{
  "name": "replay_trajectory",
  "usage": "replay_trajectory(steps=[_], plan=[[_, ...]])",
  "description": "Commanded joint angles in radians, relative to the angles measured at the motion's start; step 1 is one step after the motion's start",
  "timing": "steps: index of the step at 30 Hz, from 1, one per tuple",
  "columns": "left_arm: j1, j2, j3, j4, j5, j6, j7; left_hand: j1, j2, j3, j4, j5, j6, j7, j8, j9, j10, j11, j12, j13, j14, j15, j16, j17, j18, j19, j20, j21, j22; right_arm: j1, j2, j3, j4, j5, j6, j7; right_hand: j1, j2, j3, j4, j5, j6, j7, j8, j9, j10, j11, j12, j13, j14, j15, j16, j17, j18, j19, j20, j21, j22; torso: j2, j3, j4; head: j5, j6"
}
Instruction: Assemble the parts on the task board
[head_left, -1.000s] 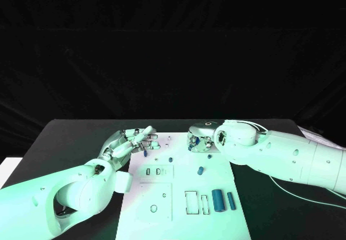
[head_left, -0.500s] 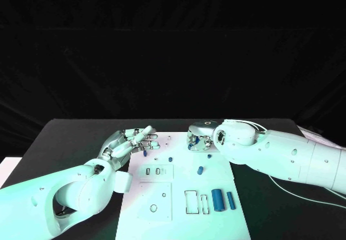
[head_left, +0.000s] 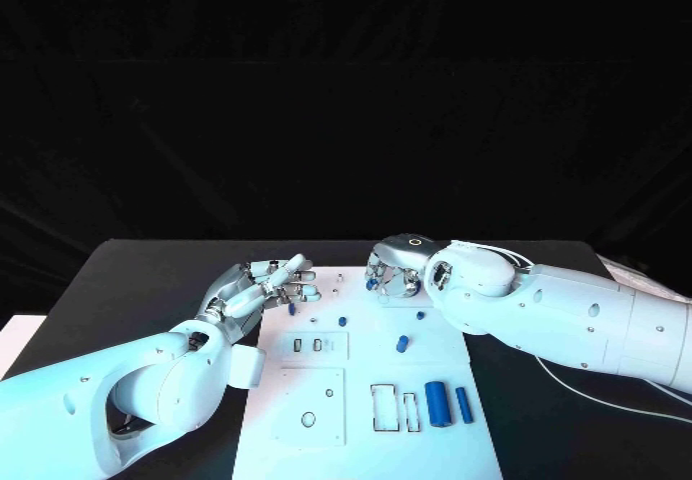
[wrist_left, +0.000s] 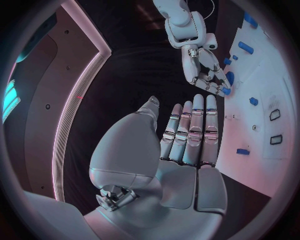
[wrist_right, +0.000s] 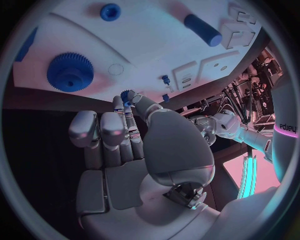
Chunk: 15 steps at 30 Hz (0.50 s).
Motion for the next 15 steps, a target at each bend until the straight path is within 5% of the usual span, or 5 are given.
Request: replay_trajectory(steps=[1,15], plan=[[0.001,-0.002,0.001,0.003,0.008,0.021,0.003,0.006,0.004,-0.003,-0.005,-0.004,-0.002,0.005,-0.004,-0.001,-0.002,0.007,-0.005,-0.001,0.002,0.007,-0.006,0.001,0.011,0.003,0.001,-0.004,-0.001,0.001,0.013,0.001,-0.009,-0.002,-0.070,-0.033,-0.006,0.010,0.006,0.001,0.003,0.005,0.000,0.001,0.005,0.005,-0.001,-0.006,-0.002,0.017,-0.007,0.006,0.000,-0.012,0.006,0.002,0.005,0.001,0.004,0.0001,0.0012,0.001,0.002],[0.002,-0.008,0.001,0.011,0.008,0.024,0.001,0.007,0.005,-0.003,-0.006,-0.004,-0.002,0.005,-0.005,-0.001,-0.002,0.007,-0.006,-0.001,0.002,0.007,-0.006,0.001,0.011,0.003,0.002,-0.004,-0.002,0.002,0.102,0.001,-0.093,0.004,-0.091,-0.050,-0.012,0.006,0.016,0.012,-0.006,0.001,0.002,-0.004,0.005,0.000,0.001,-0.009,-0.003,0.016,-0.006,0.011,0.002,-0.013,0.005,0.003,0.009,0.005,0.010,-0.0031,0.0090,-0.002,0.005]])
